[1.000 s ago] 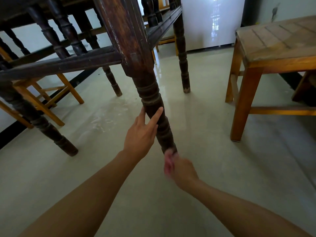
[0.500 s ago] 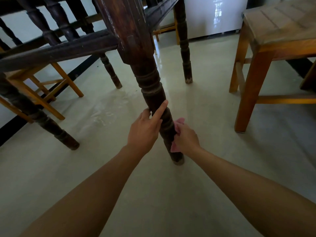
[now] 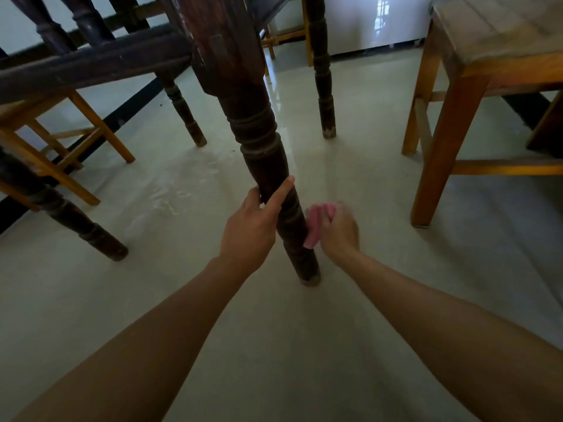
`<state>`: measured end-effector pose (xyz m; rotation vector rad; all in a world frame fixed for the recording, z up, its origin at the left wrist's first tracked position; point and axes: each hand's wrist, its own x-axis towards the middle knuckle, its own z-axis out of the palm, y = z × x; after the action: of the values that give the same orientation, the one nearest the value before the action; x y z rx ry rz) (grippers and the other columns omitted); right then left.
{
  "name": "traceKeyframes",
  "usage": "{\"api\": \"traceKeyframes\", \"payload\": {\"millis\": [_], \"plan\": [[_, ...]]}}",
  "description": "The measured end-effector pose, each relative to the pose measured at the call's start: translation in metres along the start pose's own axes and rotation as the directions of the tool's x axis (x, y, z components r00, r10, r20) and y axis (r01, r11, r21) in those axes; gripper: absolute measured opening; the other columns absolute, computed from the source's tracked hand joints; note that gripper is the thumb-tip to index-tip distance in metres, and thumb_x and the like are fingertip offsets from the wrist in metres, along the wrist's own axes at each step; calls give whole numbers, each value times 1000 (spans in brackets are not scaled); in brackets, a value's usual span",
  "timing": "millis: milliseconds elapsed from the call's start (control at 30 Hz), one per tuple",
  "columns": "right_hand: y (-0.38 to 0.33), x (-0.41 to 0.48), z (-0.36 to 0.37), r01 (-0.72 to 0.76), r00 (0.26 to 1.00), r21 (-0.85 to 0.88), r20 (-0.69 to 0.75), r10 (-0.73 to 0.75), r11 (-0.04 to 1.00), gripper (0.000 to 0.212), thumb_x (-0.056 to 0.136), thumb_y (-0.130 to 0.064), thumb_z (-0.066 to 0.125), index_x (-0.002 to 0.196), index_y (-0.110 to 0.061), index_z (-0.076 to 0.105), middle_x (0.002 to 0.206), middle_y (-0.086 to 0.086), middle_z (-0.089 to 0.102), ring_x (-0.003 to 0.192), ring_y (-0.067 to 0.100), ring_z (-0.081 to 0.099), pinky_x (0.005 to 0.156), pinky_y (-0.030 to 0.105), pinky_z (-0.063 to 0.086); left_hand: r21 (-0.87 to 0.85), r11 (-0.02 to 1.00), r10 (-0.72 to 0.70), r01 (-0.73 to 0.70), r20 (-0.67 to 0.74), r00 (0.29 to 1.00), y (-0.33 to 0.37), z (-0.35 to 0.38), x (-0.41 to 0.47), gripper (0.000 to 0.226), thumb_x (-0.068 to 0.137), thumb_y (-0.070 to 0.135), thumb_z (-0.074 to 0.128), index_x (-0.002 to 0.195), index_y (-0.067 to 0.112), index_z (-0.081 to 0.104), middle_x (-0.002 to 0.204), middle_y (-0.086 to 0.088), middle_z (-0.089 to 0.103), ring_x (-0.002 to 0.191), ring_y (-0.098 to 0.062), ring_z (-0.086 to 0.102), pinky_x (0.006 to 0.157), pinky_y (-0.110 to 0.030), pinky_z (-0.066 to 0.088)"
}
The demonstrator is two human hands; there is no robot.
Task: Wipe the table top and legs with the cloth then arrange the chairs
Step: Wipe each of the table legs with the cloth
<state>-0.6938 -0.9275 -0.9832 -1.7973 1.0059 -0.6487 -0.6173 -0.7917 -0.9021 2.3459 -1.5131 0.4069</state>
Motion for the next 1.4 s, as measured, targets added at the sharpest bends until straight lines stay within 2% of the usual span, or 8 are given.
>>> {"api": "traceKeyframes", "payload": {"millis": [167, 367, 600, 700, 867, 1000, 1133, 1400], "plan": [[46, -79, 27, 151, 963, -82, 238, -128, 985, 44, 95, -11, 57, 138, -16, 47, 119, 3, 63, 98, 18, 65, 78, 29, 56, -10, 1000, -17, 16, -18, 1000, -2, 10, -1, 72, 93, 10, 58, 148, 32, 18, 140, -23, 40, 89, -31, 65, 65, -35, 58], [69, -2, -8, -262, 953, 71, 173, 247, 962, 23, 83, -7, 55, 83, -24, 70, 75, 2, 71, 76, 28, 70, 75, 49, 60, -61, 997, -49, 47, -27, 998, 3, 23, -8, 71, 94, 15, 56, 148, 34, 13, 153, -21, 17, 110, -35, 59, 82, -44, 58], [57, -81, 44, -30, 954, -134, 293, 68, 991, 44, 97, -6, 45, 139, -18, 45, 118, -6, 56, 102, 14, 59, 87, 29, 50, -81, 995, -67, 64, -33, 997, 2, 32, -7, 79, 91, 7, 59, 147, 35, 11, 153, -19, 11, 97, -30, 63, 78, -47, 59], [77, -82, 30, -185, 811, -198, 522, 263, 963, 24, 86, -5, 55, 84, -21, 72, 85, -2, 73, 73, 16, 69, 76, 34, 60, -125, 990, -69, 63, -40, 997, 1, 35, -7, 73, 94, 14, 55, 148, 36, 12, 154, -19, 10, 93, -26, 63, 82, -43, 58], [51, 5, 15, -322, 944, 181, 130, 302, 929, 22, 92, -2, 54, 93, -21, 66, 94, 2, 69, 89, 27, 69, 77, 41, 61, -149, 987, -76, 66, -61, 995, 2, 44, -8, 84, 87, 26, 66, 150, 36, 10, 156, -18, 3, 112, -29, 59, 96, -32, 46], [54, -41, 45, -300, 947, 101, 153, 284, 948, 43, 97, -5, 44, 132, -28, 55, 112, -8, 57, 104, 14, 57, 85, 25, 46, -150, 987, -69, 57, -73, 995, 1, 47, -8, 89, 84, 26, 70, 149, 36, 10, 156, -21, 3, 112, -28, 58, 96, -30, 45], [81, -83, 48, -570, 736, -24, 431, 523, 821, 19, 90, -4, 55, 94, -9, 73, 72, 2, 74, 61, 22, 71, 58, 31, 59, -159, 986, -55, 40, -90, 994, 0, 48, -8, 90, 83, 25, 72, 149, 35, 11, 155, -22, 7, 111, -29, 58, 96, -35, 47], [84, -8, 57, -502, 862, 126, 147, 484, 856, 22, 93, -14, 52, 101, -29, 66, 92, -1, 63, 91, 24, 60, 79, 37, 50, -165, 984, -75, 65, -55, 996, 0, 47, -7, 92, 83, 22, 72, 148, 40, 9, 156, -16, 1, 121, -32, 53, 101, -38, 44]]}}
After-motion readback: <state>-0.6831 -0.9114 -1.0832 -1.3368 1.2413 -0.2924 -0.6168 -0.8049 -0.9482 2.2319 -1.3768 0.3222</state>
